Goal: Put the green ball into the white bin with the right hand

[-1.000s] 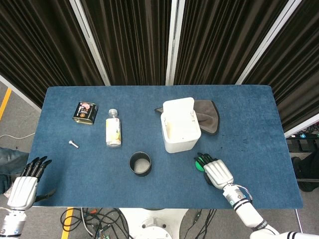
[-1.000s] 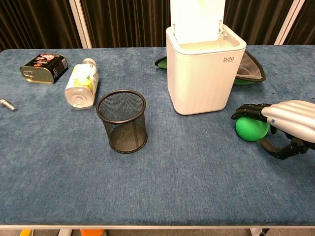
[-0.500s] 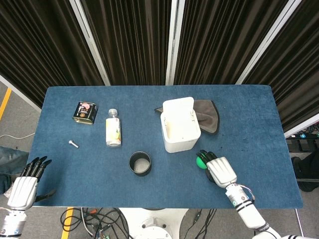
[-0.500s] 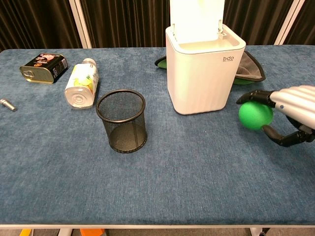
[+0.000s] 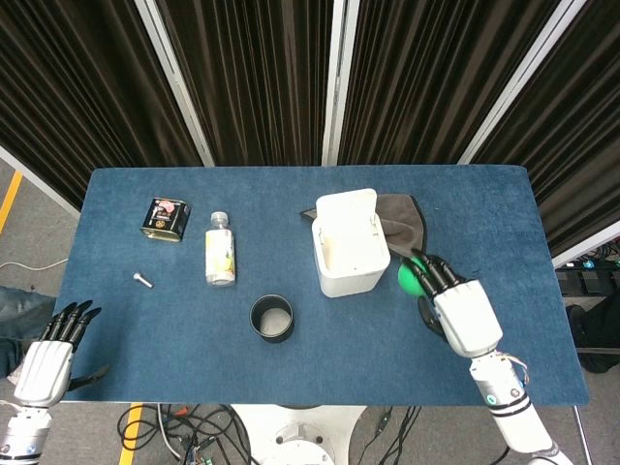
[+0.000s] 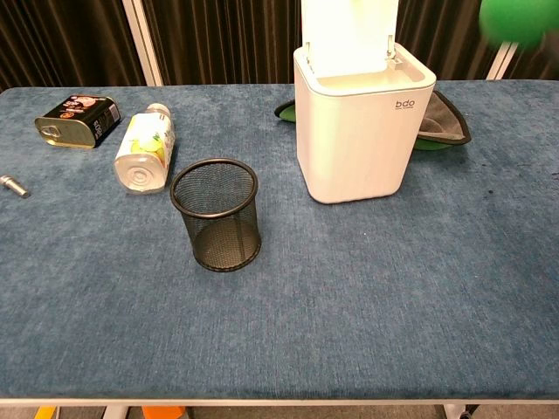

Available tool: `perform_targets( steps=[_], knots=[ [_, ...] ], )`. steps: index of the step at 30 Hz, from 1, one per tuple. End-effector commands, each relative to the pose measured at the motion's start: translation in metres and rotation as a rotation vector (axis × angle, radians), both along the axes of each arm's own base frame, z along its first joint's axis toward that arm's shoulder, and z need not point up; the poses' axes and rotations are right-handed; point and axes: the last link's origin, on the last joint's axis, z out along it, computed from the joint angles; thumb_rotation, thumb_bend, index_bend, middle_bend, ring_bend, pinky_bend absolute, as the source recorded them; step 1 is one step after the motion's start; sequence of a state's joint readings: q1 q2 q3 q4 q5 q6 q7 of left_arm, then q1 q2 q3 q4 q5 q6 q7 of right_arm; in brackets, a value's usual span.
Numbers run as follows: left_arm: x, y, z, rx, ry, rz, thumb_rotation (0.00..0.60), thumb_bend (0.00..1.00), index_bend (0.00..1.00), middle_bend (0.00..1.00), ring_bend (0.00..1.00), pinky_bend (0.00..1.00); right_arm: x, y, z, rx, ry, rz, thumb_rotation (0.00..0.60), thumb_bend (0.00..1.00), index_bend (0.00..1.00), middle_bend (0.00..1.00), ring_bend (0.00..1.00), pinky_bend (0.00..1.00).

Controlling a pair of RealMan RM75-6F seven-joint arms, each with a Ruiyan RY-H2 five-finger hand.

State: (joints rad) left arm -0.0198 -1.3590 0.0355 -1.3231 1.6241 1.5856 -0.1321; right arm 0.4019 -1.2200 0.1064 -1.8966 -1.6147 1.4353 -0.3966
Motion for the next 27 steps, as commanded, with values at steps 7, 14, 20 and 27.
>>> perform_targets(
  steps=[7, 14, 20, 27],
  knots=[
    [0.005, 0.003, 0.000, 0.009, -0.004, -0.013, 0.600, 0.06, 0.14, 0.06, 0.03, 0.15, 0.042, -0.072, -0.033, 0.106, 0.098, -0.020, 0.600, 0.51, 0.70, 0.46, 0.45, 0.59],
    [0.002, 0.003, 0.001, 0.006, -0.003, -0.002, 0.600, 0.06, 0.14, 0.06, 0.03, 0.15, 0.055, -0.085, -0.047, 0.185, 0.086, -0.085, 0.600, 0.23, 0.02, 0.00, 0.00, 0.01],
    [-0.001, 0.000, 0.002, 0.009, -0.012, 0.006, 0.600, 0.06, 0.14, 0.06, 0.03, 0.15, 0.038, -0.071, -0.029, 0.147, 0.040, -0.099, 0.600, 0.20, 0.00, 0.00, 0.00, 0.00],
    [0.002, -0.001, 0.003, 0.010, -0.008, -0.002, 0.600, 0.06, 0.14, 0.06, 0.03, 0.15, -0.004, -0.025, 0.004, 0.083, -0.033, -0.112, 0.600, 0.21, 0.00, 0.00, 0.00, 0.00]
  ],
)
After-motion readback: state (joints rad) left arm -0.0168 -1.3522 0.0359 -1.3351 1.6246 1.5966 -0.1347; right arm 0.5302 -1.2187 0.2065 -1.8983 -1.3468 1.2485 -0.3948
